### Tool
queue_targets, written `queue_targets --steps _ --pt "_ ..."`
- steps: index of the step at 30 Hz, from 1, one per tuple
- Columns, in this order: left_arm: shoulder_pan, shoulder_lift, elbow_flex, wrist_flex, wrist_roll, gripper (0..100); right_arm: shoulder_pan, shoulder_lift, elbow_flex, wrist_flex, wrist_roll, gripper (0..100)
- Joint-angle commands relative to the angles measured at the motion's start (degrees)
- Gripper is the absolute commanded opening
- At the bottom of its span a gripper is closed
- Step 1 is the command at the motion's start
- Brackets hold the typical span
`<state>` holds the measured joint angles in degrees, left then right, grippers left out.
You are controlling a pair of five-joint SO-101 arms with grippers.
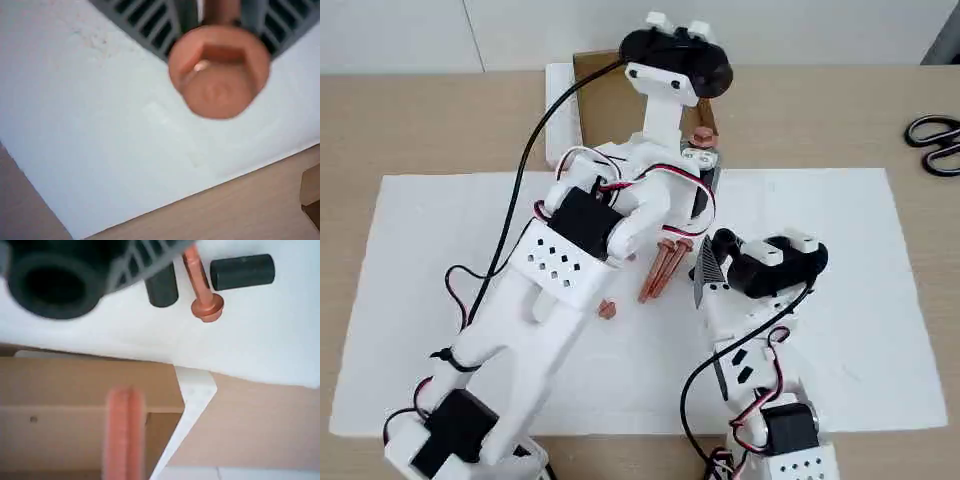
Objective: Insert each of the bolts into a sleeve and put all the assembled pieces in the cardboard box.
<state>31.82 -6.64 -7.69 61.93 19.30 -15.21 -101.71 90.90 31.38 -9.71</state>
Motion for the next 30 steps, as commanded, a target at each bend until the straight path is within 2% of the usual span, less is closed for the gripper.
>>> queue_targets --steps 1,9,15,17,20,27,30 --pt "0.88 -3.43 -0.48 -0.53 1.41 1 -1.8 -0.4 -0.35 0.04 -0.18 0.4" --pt "5.01 -8.53 -0.75 1.58 1.41 1 -3.12 -0.4 -0.62 2.51 -0.18 0.4" --pt "4.75 -16.35 -0.57 13.01 1.58 1 -3.12 -0.4 -0.62 2.59 -0.18 0.4" --pt "2.46 -16.88 -0.48 14.33 1.58 1 -3.12 -0.4 -0.53 2.51 -0.18 0.4" --pt "-0.35 -16.79 1.27 9.14 1.49 1 -3.12 -0.4 -0.53 2.51 -0.18 0.4" --pt "0.18 -16.97 17.63 -9.23 1.41 1 -3.12 -0.4 -0.53 2.59 -0.18 0.4" --pt "0.62 -16.97 18.68 -10.99 1.67 1 -3.12 -0.4 -0.53 2.59 -0.18 0.4"
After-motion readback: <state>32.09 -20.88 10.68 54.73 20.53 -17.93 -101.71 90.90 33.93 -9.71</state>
